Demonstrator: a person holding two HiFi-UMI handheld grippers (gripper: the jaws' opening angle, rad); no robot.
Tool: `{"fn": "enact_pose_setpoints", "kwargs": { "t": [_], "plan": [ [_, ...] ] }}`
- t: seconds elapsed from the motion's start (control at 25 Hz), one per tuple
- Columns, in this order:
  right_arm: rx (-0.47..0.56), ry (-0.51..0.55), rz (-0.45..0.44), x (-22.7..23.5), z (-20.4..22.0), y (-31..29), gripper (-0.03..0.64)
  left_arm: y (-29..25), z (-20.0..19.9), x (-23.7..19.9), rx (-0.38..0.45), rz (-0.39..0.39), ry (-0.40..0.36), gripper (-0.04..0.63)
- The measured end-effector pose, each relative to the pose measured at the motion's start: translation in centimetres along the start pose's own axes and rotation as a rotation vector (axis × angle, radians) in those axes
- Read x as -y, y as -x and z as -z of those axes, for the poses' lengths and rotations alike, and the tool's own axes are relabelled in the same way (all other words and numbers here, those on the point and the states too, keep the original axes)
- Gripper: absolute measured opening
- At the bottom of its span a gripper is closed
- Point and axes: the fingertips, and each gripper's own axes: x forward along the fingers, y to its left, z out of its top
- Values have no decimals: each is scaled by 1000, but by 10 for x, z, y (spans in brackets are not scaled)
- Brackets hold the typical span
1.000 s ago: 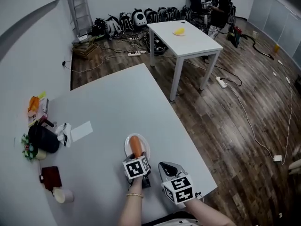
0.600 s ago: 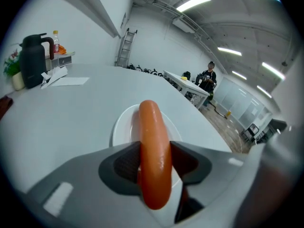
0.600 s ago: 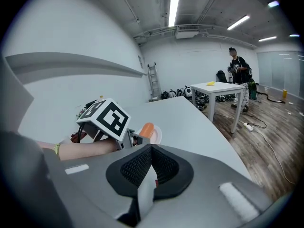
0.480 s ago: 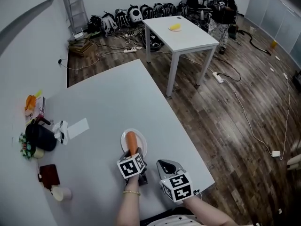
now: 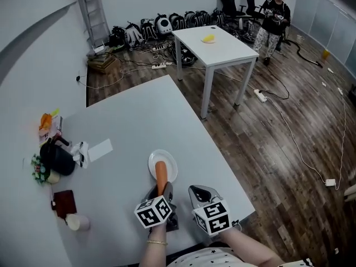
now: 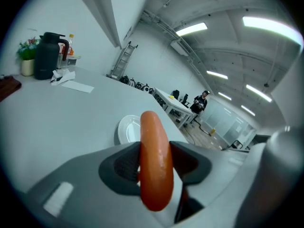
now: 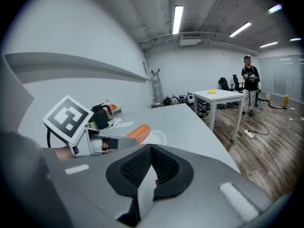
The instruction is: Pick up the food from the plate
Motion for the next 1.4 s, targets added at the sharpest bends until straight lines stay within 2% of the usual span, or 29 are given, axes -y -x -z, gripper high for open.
{"fn": "enact_pose_setpoints", "kwargs": {
  "t": [0.16, 0.44, 0.8, 1.4],
  "plan": [
    [41, 36, 2, -6, -2, 22, -2, 47, 0, 18, 66, 27, 18, 192],
    [108, 25, 2, -13, 0, 52, -2, 105, -5, 42, 166, 73, -30, 192],
    [138, 36, 13, -17, -9, 59, -2, 114, -9, 48, 195, 90, -46, 192],
    [148, 44, 14, -15, -13, 61, -2, 114, -13, 48, 211, 88, -15, 192]
  ]
}}
